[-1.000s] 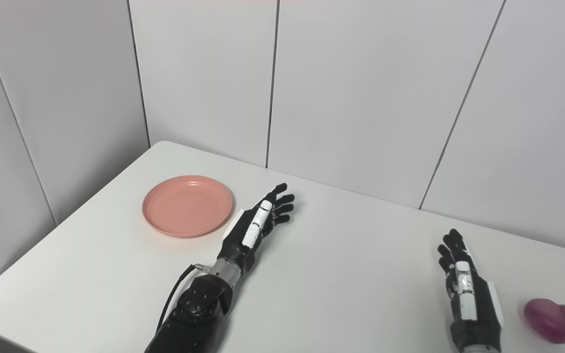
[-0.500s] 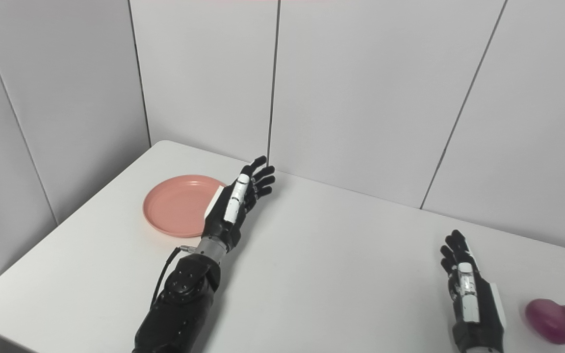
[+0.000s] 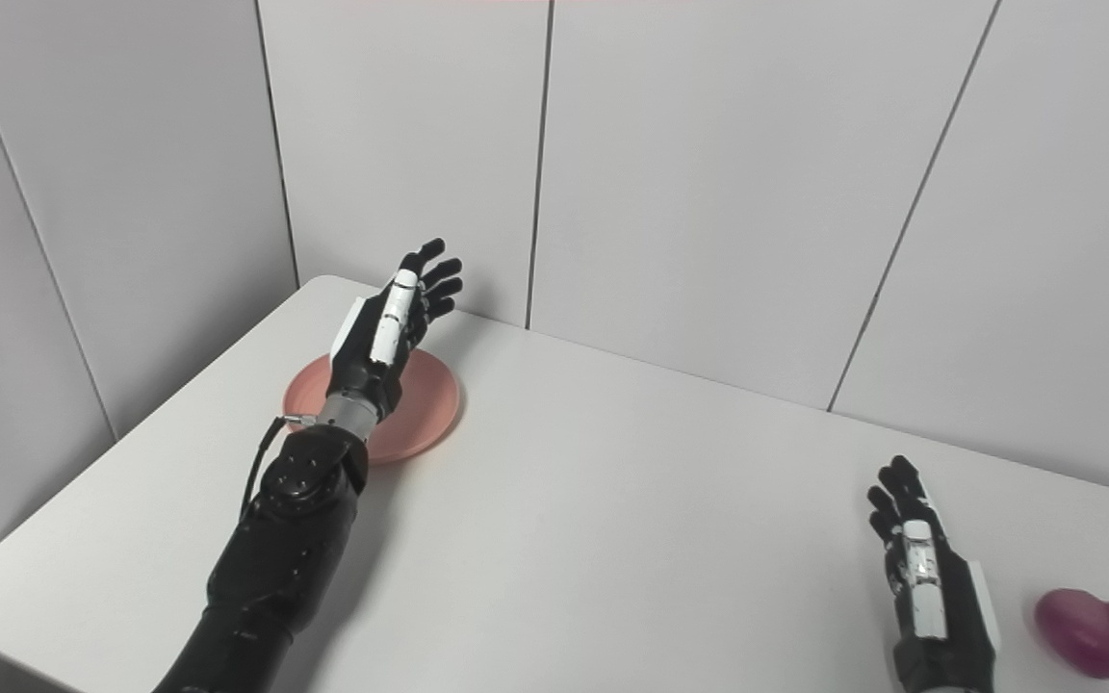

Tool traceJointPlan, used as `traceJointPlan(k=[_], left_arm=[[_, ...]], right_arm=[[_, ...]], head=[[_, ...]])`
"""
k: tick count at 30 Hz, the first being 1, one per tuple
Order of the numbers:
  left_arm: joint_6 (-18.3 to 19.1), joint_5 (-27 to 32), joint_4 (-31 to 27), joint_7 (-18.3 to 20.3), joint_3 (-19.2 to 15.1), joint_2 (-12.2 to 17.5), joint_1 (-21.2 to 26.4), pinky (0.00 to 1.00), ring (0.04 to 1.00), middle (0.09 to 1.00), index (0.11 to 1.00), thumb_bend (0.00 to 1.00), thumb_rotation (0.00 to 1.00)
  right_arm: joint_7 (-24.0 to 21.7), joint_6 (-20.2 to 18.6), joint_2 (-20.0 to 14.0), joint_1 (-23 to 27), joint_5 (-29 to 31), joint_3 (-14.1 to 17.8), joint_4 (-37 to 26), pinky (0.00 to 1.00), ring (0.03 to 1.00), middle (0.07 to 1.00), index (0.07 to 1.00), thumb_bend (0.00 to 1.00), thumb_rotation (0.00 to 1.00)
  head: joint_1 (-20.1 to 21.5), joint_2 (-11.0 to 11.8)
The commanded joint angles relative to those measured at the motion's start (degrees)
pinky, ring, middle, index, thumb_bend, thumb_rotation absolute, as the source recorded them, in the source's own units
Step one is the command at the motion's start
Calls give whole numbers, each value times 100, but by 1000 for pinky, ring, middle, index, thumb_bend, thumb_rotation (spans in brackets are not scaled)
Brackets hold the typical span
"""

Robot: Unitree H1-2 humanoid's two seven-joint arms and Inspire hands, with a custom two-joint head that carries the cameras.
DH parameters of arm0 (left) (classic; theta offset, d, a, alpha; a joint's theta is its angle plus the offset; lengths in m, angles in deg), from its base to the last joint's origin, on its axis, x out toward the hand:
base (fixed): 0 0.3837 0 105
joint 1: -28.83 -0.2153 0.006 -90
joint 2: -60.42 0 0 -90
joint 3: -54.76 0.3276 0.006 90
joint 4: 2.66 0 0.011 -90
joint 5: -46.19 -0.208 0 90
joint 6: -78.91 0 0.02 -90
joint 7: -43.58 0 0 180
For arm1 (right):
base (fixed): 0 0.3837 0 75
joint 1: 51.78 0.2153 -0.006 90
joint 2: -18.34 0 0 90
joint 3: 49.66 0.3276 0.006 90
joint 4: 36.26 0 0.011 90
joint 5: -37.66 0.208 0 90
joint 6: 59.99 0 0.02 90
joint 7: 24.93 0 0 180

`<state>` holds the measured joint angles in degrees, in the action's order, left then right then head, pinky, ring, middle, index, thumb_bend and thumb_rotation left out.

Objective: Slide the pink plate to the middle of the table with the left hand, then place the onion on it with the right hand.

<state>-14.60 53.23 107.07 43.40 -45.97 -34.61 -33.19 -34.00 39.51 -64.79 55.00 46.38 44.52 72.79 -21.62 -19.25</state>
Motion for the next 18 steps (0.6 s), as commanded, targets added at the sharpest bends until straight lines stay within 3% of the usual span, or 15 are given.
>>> traceJointPlan(k=[1, 6, 11, 18], left_arm=[[-15, -51, -92, -86, -51, 165, 402, 865, 855, 863, 884, 562, 1000], [-79, -111, 96, -155, -105, 459, 501, 899, 871, 873, 885, 566, 1000], [-182, -143, 453, -181, -158, 758, 624, 860, 855, 872, 883, 554, 1000], [-148, -19, 799, -160, -368, 998, 741, 871, 867, 861, 865, 517, 1000]], right_arm=[[11, -44, 19, -141, 39, 26, 30, 970, 946, 946, 957, 327, 927], [4, -49, 28, -139, 49, 31, 29, 974, 948, 947, 959, 334, 927], [1, -64, 26, -123, 46, 31, 57, 975, 946, 945, 956, 331, 919], [20, -87, 31, -128, 35, 37, 27, 971, 945, 944, 954, 332, 896]], head=[[-7, -6], [-11, 10], [-8, 26], [-17, 37]])
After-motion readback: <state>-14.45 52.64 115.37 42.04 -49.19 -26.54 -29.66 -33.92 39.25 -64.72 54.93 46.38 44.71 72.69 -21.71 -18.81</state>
